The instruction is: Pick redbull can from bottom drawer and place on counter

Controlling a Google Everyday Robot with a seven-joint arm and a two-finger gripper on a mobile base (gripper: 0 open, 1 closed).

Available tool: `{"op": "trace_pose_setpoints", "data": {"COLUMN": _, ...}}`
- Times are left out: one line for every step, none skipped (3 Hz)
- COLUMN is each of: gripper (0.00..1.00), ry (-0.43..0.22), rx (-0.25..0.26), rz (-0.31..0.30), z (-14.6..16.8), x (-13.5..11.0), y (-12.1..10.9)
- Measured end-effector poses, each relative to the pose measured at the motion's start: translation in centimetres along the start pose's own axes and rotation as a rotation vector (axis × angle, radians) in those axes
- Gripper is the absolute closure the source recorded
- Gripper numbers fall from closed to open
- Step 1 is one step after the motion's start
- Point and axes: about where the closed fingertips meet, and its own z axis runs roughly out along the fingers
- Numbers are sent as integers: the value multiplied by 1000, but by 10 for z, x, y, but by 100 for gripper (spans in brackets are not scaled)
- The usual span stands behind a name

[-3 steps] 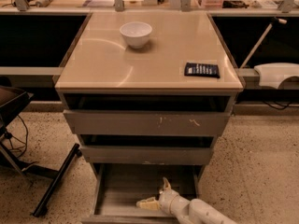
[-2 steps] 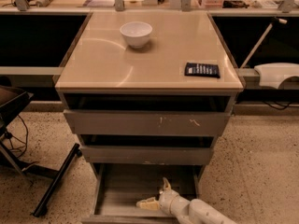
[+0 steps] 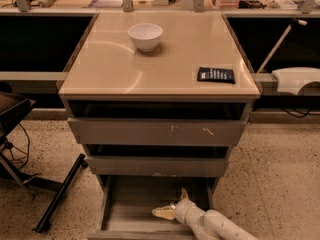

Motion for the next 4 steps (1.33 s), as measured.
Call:
{"op": "trace_pose_setpoints", "data": {"gripper": 0, "ry": 0, "rx": 6, "rz": 0, "z": 0, "x": 0, "y": -3}}
{"op": "trace_pose_setpoints", "data": {"gripper": 0, "ry": 21, "rx": 4, "rz": 5, "z": 5, "x": 9, "y": -3}}
{"op": "trace_pose_setpoints", "data": {"gripper": 0, "ry": 82, "rx": 6, "rz": 26, "z": 15, "x": 38, "y": -2}}
{"op": "trace_pose_setpoints", "data": {"gripper": 0, "ry": 84, "rx": 4, "rz": 24, "z": 16, "x": 39, "y": -1}}
